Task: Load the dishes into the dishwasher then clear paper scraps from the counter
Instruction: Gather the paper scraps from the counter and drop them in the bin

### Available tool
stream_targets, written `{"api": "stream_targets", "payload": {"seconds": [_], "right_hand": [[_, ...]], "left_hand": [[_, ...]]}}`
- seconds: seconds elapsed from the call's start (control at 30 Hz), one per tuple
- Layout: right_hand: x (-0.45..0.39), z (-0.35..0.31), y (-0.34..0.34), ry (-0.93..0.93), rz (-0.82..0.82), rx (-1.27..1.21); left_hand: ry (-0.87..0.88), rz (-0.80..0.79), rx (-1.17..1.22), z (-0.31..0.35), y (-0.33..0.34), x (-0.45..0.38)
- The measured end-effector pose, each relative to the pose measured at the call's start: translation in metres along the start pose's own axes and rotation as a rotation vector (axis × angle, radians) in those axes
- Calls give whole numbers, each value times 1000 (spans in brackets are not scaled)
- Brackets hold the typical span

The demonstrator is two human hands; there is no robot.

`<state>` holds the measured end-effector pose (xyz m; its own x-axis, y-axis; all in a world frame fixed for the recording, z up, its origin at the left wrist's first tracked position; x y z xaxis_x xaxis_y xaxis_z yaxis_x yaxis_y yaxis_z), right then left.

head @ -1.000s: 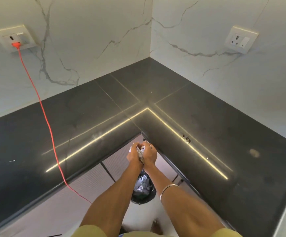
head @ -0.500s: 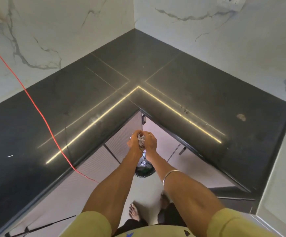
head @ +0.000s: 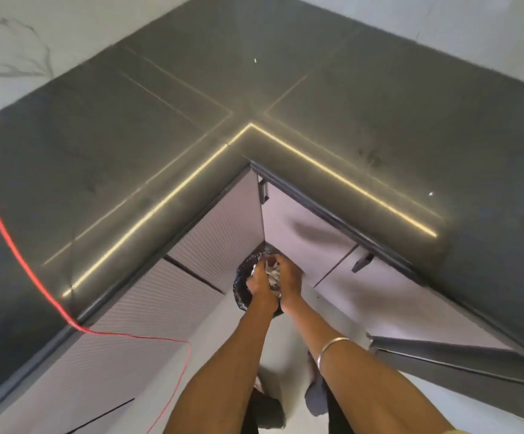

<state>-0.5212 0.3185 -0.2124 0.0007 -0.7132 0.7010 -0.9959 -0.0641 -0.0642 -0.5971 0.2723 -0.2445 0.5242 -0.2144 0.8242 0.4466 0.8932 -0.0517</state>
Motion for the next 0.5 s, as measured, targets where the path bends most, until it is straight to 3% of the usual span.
{"api": "stream_targets", "payload": {"seconds": [0.13, 0.27, 0.5], "right_hand": [[-63, 59, 9, 34, -11, 12], [-139, 134, 15, 103, 37, -98], [-245, 226, 32, 166, -108, -162]], "left_hand": [[-65, -83, 80, -63, 19, -97], [-43, 6, 62, -116, 23, -189], [-168, -12, -4, -132, 30, -232]]}}
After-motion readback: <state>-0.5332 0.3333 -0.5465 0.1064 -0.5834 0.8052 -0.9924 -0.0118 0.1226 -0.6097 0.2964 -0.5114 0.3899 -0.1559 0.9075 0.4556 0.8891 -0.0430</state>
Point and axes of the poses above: each hand's wrist, its own x-axis away from the middle knuckle, its own y-axis out of the palm, z = x × y, the point moved 5 cm from there along -x, towards the middle knuckle, and after that the axes turned 2 degrees about z, right-handed, at the moved point
